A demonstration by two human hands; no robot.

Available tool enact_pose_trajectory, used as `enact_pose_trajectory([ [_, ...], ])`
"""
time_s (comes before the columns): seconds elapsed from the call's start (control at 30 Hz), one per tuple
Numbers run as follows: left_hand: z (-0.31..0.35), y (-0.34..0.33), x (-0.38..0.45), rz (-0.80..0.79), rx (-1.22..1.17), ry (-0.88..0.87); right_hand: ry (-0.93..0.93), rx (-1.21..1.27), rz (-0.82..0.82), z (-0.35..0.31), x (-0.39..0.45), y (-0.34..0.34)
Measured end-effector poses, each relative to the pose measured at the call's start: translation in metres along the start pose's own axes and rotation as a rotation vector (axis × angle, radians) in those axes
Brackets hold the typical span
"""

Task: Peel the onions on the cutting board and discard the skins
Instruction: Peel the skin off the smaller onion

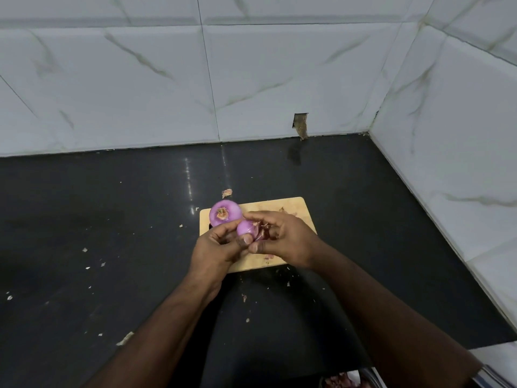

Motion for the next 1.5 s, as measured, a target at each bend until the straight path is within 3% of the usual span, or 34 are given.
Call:
enact_pose_trajectory([
  [0.13,-0.005,0.004,0.002,-0.015,-0.100,0.060,0.036,0.031,0.090,0.000,0.004,0.007],
  [0.27,0.009,0.035,0.006,0.081,0.196,-0.041,-0.029,-0.146,0.252,0.005,0.002,0.023],
  [0.37,0.020,0.052,0.006,0.195,0.397,-0.120,-0.011,-0.324,0.177,0.001,0.003,0.005],
  [0.5,0.013,0.046,0.004,0.134,0.548,-0.141,0.078,-0.590,0.153,-0.004,0.013,-0.027],
  [0.63,0.017,0.043,-0.001,0.144,0.729,-0.172,0.115,-0.596,0.132,-0.004,0.016,-0.031],
  [0.73,0.019,0.046,-0.003,0.167,0.753,-0.200,0.202,-0.628,0.348,-0.004,-0.003,0.008],
  [0.8,0.018,0.045,-0.003,0.151,0.773,-0.208,0.142,-0.741,0.430,0.012,-0.014,0.035],
  [0.9,0.016,0.036,-0.003,0.097,0.925,-0.233,0.015,-0.891,0.300,0.040,-0.010,0.038],
  [1.0,0.016,0.032,-0.003,0.114,1.004,-0.238,0.034,-0.981,0.201,0.048,0.006,0.029],
  [1.13,0.019,0.034,-0.003,0.150,0.973,-0.231,0.095,-1.004,0.221,0.044,0.021,0.039],
  [1.23,0.017,0.034,-0.005,0.151,0.956,-0.240,0.196,-0.894,0.160,0.036,0.027,0.025],
  [1.33,0.014,0.034,-0.006,0.141,0.960,-0.239,0.362,-0.905,0.111,0.027,0.028,-0.002],
  [1.5,0.020,0.034,-0.009,0.159,1.023,-0.280,0.489,-0.911,0.103,0.024,0.020,-0.004],
])
Point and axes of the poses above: each hand's wrist, its own x-axis towards the middle knuckle, its own y-axis out of the back of the hand, z = x × y, the point moved 9 cm from there along x, towards the middle knuckle, and after that the axes turned 2 degrees about -z, right-handed, at the moved point
